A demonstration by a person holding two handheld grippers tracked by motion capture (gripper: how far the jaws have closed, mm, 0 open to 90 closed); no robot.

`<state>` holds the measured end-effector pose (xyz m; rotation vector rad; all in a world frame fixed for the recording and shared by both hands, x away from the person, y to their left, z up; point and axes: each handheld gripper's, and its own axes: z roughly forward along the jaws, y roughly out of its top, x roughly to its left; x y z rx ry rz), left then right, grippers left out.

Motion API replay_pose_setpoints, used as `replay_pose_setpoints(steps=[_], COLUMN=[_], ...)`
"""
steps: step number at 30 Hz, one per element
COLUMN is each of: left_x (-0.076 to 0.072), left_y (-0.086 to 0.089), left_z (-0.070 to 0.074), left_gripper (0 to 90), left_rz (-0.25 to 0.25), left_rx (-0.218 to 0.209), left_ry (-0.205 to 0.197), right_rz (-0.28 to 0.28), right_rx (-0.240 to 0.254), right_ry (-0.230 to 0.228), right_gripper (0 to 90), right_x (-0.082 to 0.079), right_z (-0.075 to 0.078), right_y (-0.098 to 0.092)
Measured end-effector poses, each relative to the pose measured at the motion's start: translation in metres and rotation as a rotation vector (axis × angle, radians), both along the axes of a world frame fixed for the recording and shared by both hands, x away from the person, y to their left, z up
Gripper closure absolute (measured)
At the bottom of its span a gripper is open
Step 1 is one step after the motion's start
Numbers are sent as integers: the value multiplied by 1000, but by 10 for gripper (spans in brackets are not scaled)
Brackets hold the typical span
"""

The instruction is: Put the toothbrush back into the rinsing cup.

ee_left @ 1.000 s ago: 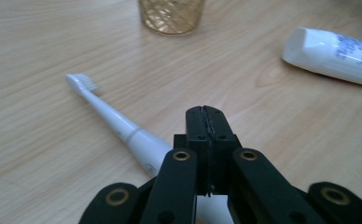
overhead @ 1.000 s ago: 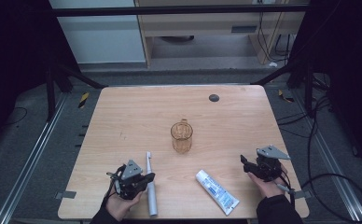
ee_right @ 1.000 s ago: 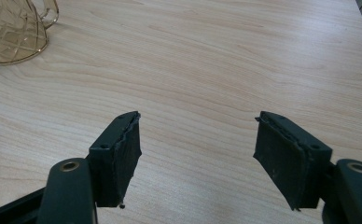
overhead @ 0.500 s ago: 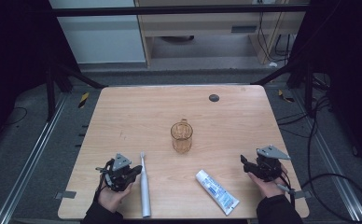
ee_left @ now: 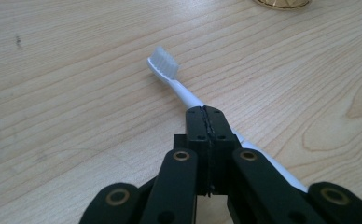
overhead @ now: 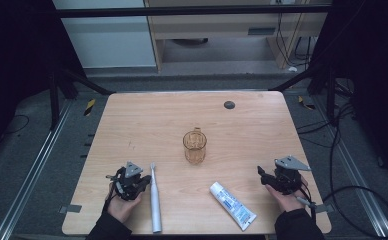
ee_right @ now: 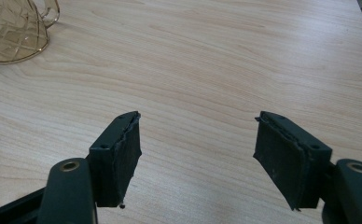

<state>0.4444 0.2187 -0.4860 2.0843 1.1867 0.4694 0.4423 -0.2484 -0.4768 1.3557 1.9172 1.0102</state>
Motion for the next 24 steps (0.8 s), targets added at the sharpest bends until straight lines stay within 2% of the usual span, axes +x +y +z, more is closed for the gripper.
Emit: replay_pose_setpoints(steps=[8,24], left_x=[5,8], left_y=[-10,-26], left_z=[-3,-3], left_gripper=[897,897], left_rz=[-30,-91], left_rx=[17,3], left_ry=[5,3], right_rz=[2,5], right_rx=[-3,-8], right_ry=[-2,0], right_gripper=[310,310], right_x=[1,1], right_z=[0,-1], right_y=[0,1])
